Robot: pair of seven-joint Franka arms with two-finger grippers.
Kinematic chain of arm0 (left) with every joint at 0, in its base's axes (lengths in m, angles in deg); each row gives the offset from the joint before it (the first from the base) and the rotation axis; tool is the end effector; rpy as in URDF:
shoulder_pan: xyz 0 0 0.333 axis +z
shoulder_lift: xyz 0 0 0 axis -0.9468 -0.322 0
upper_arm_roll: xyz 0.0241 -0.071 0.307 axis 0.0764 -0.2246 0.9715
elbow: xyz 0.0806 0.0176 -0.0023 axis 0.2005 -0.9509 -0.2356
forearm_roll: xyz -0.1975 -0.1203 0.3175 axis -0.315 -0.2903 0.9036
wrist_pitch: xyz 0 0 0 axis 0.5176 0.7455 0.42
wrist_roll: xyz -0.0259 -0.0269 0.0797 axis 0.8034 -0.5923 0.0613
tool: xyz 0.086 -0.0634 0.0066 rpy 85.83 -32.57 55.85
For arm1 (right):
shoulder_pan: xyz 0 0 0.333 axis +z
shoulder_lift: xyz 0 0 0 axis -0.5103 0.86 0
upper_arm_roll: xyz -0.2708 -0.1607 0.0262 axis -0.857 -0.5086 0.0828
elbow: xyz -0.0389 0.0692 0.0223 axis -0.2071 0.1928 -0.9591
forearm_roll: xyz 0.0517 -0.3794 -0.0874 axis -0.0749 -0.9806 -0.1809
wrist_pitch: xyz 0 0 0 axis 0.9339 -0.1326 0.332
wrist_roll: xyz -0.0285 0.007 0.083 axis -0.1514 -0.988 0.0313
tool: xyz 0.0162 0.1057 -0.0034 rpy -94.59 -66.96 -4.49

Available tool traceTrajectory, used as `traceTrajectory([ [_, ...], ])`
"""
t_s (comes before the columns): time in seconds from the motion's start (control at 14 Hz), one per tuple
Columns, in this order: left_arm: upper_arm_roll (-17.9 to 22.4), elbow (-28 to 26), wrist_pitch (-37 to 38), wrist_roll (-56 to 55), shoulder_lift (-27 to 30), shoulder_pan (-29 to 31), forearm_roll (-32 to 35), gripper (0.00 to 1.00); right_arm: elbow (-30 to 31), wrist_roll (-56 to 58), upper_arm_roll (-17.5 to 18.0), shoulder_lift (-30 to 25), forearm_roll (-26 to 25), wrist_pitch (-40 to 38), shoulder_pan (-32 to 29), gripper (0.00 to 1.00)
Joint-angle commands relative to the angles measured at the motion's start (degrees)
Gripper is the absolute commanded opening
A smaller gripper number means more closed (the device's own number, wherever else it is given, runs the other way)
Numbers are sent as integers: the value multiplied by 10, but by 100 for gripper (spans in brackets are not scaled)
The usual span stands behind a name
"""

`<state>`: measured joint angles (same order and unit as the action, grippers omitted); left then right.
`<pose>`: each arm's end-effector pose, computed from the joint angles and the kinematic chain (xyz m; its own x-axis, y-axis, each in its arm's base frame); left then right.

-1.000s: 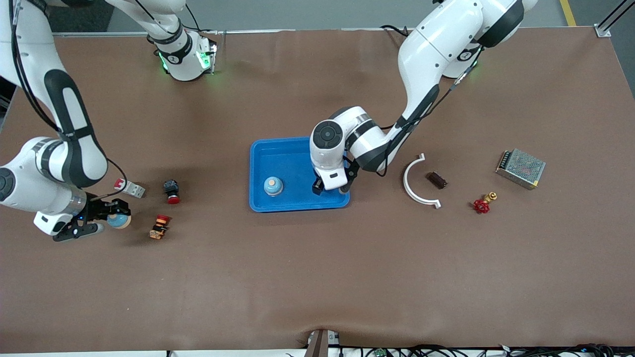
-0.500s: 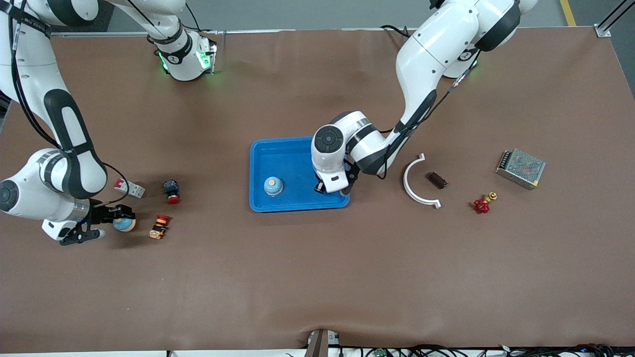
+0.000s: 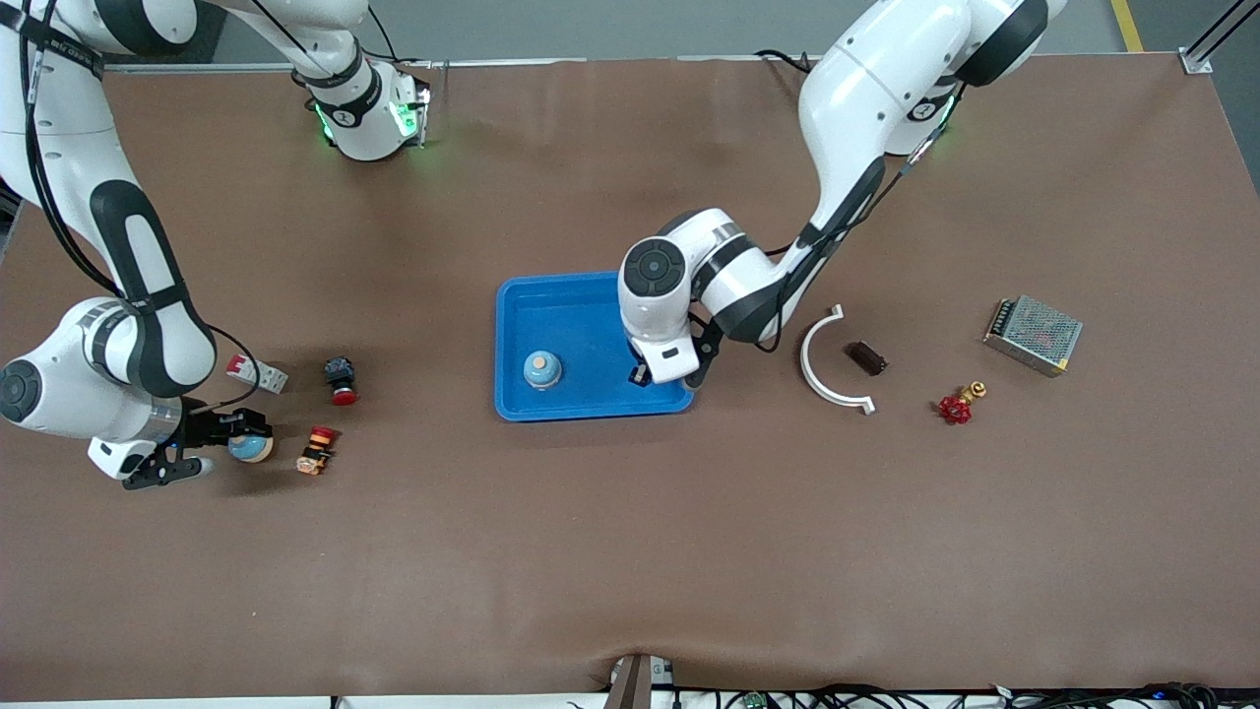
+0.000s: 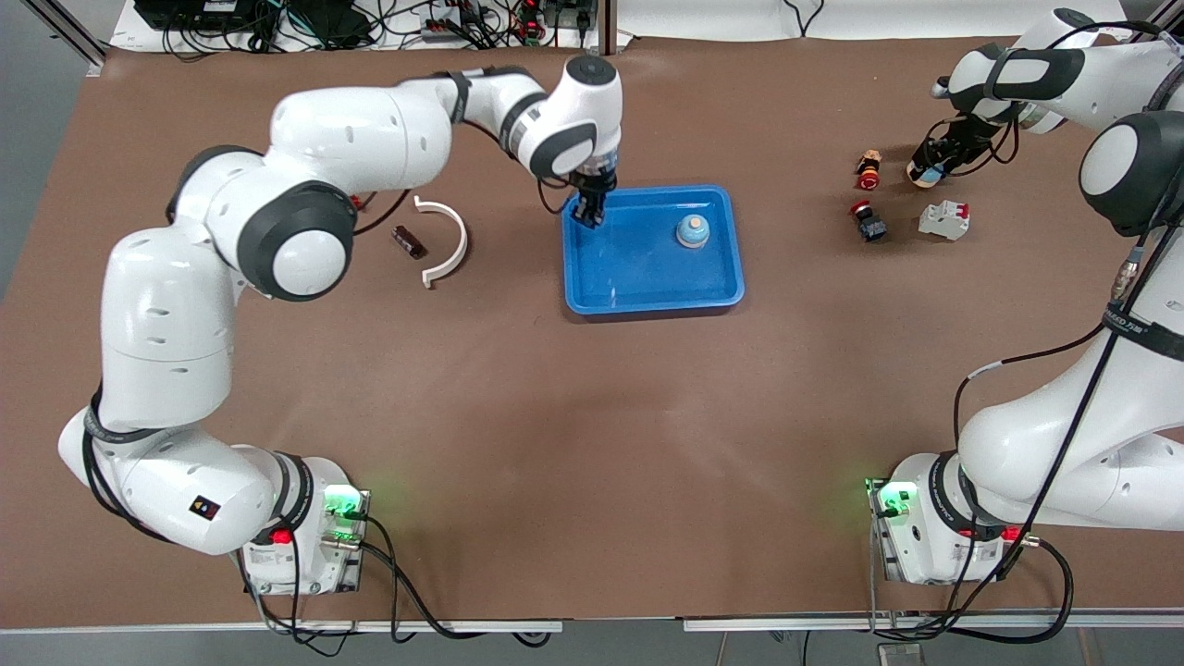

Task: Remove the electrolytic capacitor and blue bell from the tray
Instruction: 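Release the left gripper's capacitor while the right gripper sets down the bell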

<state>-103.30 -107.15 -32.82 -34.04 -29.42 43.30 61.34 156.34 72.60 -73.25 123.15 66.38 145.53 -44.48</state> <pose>0.5188 -0.4897 0.2490 0.4342 0.9006 0.0178 0.9002 -0.4331 -0.0464 0.6424 -0.1439 0.1906 0.9813 0.1912 -0.0215 0.1862 -0.9717 -0.1456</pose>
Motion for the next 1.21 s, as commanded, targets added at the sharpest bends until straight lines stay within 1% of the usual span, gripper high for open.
traceTrajectory([
  [0.0,-4,-23,84,63,62,35,5,0,-16,14,2,17,-4,9,-2,0],
  [0.07,-5,-37,99,90,84,54,1,0,-22,14,2,23,-11,10,-2,0],
  [0.21,-24,-101,103,151,140,122,-19,0,-31,12,1,30,-25,10,-2,0],
  [0.43,-82,-197,103,283,207,266,-29,0,-32,7,1,43,-33,11,3,0],
  [0.5,-96,-223,103,332,222,310,-29,0,-31,6,1,44,-34,11,3,11],
  [0.57,-99,-243,103,377,233,344,-28,0,-32,6,1,44,-34,12,2,72],
  [0.64,-99,-258,103,418,237,370,-26,0,-31,6,1,44,-34,13,-1,100],
  [0.79,-99,-288,88,462,237,418,-1,0,-32,4,1,38,-34,3,3,100],
  [0.86,-99,-307,65,475,236,441,21,0,-37,1,1,32,-34,-5,7,100],
  [0.93,-99,-335,31,484,236,462,42,0,-49,-6,1,27,-34,-33,10,100],
  [1.07,-99,-391,-50,490,233,502,94,0,-113,-51,1,28,-35,-144,18,100],
  [1.14,-99,-416,-76,491,230,516,113,0,-142,-80,1,29,-36,-191,26,100],
])
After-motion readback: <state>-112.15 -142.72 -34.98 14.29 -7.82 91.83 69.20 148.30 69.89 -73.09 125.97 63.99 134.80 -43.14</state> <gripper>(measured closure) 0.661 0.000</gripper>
